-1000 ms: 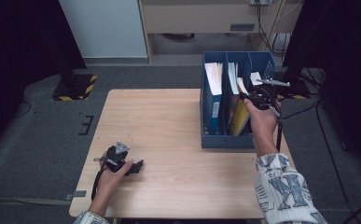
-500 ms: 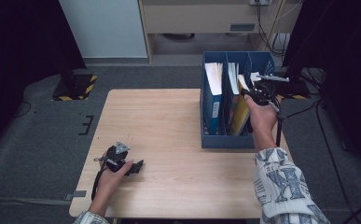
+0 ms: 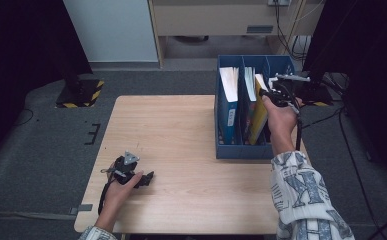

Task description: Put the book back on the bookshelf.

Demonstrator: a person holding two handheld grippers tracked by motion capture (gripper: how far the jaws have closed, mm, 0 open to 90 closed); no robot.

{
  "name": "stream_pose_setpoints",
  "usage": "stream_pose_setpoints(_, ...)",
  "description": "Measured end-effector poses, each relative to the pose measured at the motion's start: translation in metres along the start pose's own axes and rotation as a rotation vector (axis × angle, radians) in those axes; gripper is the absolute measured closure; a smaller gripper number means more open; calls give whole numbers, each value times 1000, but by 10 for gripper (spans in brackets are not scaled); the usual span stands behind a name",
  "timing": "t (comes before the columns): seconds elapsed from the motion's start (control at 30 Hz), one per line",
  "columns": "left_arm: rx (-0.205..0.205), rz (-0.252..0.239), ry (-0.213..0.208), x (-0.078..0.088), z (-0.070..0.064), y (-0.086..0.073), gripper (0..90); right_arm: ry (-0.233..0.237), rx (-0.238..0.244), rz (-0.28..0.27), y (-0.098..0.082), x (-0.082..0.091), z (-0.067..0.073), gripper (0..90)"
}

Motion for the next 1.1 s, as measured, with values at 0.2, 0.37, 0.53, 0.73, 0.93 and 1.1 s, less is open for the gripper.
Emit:
stream_pose_setpoints(0.2, 5, -5, -1, 0, 0, 0, 1, -6, 5, -4, 5, -4, 1, 756)
stream_pose_setpoints(0.37, 4, -4, -1, 0, 0, 0, 1, -9, 6, -6, 7, -6, 1, 756)
stream_pose_setpoints(0.53, 4, -5, -1, 0, 0, 0, 1, -8, 4, -8, 8, -5, 2, 756)
stream_pose_setpoints(0.73, 4, -5, -1, 0, 0, 0, 1, -3, 0, -12, 8, -7, 3, 756)
stream_pose_setpoints(0.93, 4, -5, -1, 0, 0, 0, 1, -1, -5, -14, 11, -10, 5, 756)
stream_pose_setpoints(1.1, 4, -5, -1, -1, 0, 0, 1, 1, -14, -17, 14, -13, 4, 755)
Point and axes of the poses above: each handheld gripper's, and its own axes: x roughly backward along the jaws, y roughly out of its top, z roughly to its left, the point moved 5 cm from there along -x, roughly forward along the jaws, and after that the axes turned 2 degrees about x, right-handed, at the moved point
